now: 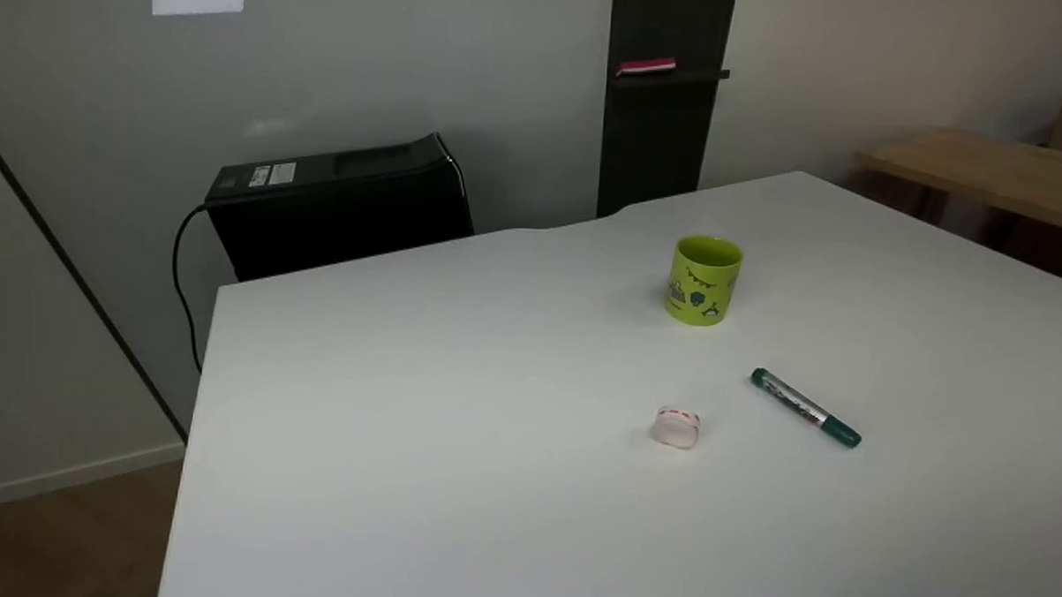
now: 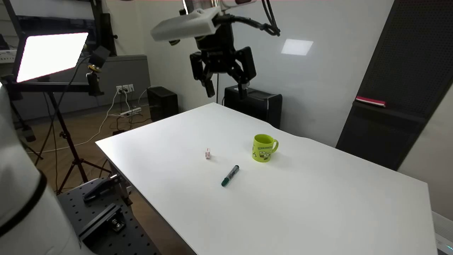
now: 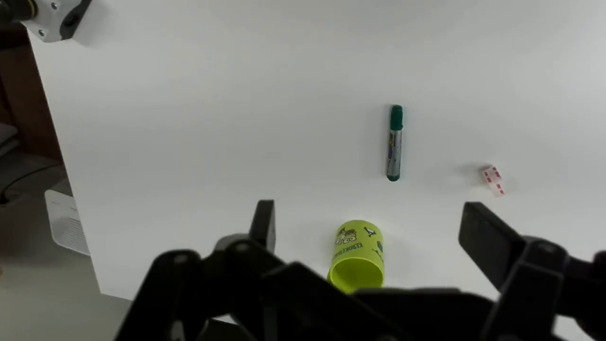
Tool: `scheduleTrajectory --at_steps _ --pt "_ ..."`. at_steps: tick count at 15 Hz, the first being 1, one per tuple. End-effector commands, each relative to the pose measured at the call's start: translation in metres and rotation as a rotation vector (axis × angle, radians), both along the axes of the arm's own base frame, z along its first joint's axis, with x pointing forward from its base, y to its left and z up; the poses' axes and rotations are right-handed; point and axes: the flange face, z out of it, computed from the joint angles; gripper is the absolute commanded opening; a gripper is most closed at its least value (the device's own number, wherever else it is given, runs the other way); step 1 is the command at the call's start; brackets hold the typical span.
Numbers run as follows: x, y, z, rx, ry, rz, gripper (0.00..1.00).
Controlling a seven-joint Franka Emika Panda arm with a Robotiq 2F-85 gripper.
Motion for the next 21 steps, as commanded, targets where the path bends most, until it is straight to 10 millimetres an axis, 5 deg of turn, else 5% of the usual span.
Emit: scheduleTrajectory --at_steps 1,6,12,16,21 --pt "0.004 -0.006 -0.014 0.116 -0.022 0.019 1.00" --pt "0.028 -0.029 -0.047 0.204 -0.005 0.050 1.00" --pt "0.075 -0.044 -0.113 0.245 0.077 0.054 1.00" --pt "0.114 -0.024 -0.148 0.268 0.124 0.078 1.00" --pt "0.160 0.016 -0.168 0.264 0.152 0.134 1.00"
